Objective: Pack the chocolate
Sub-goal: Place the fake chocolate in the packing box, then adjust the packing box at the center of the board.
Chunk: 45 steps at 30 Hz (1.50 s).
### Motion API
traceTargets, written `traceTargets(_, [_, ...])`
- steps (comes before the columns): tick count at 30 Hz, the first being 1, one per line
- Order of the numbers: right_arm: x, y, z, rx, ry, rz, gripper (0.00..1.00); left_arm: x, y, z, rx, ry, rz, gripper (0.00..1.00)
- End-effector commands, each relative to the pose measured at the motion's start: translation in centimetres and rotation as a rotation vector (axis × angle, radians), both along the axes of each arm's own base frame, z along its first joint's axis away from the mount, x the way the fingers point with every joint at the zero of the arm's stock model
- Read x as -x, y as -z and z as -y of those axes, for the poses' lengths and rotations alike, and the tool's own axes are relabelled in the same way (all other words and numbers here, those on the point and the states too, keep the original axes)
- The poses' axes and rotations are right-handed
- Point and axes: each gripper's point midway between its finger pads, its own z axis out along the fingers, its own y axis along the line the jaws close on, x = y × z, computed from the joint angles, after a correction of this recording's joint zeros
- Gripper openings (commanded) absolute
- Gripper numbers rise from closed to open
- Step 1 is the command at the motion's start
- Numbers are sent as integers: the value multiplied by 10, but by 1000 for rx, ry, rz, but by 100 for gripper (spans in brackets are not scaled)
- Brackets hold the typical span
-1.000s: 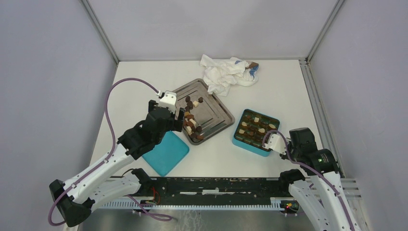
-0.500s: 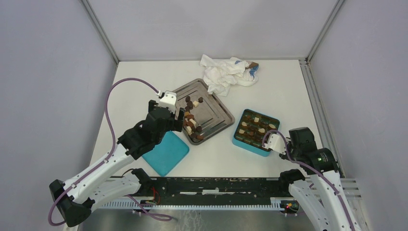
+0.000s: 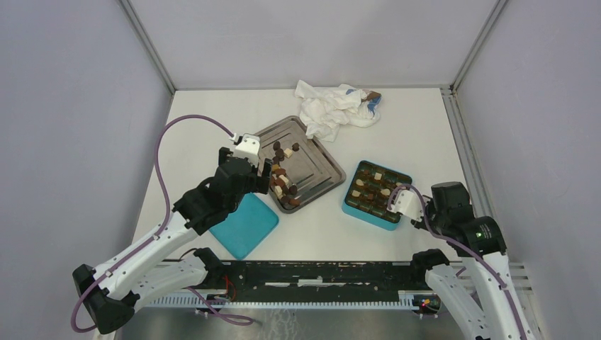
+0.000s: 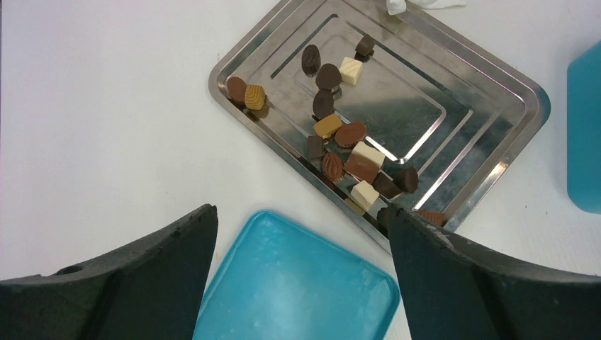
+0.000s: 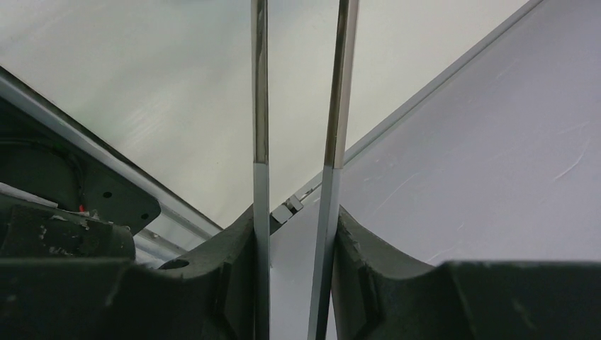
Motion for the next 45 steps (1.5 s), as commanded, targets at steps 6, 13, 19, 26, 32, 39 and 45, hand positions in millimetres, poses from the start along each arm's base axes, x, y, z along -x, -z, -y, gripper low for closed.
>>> traceTargets(6, [-32,-38,-52,-263,-87,83,38,-2,-7,20,39,95,4,93])
traceTargets(13, [-92,-38,-91,-451,-72,151,37,21,-30,101,386,359,-120,89])
traceTargets(19, [-150,-49,-118,-669,-13,236,37,36,-10,163,758,459,-278,80])
traceTargets(26, [-189,-59,-101,-1038,115,247,37,4,45,214,688,428,-355,59])
traceTargets(32, [-189,-48,-88,-1124,160,236,37,-27,85,257,472,367,-371,57])
traceTargets(39, [-182,-34,-85,-1151,189,226,37,-63,117,287,306,282,-367,58])
traceTargets(45, [-183,-35,-83,-1144,199,235,38,-79,139,291,193,241,-384,57])
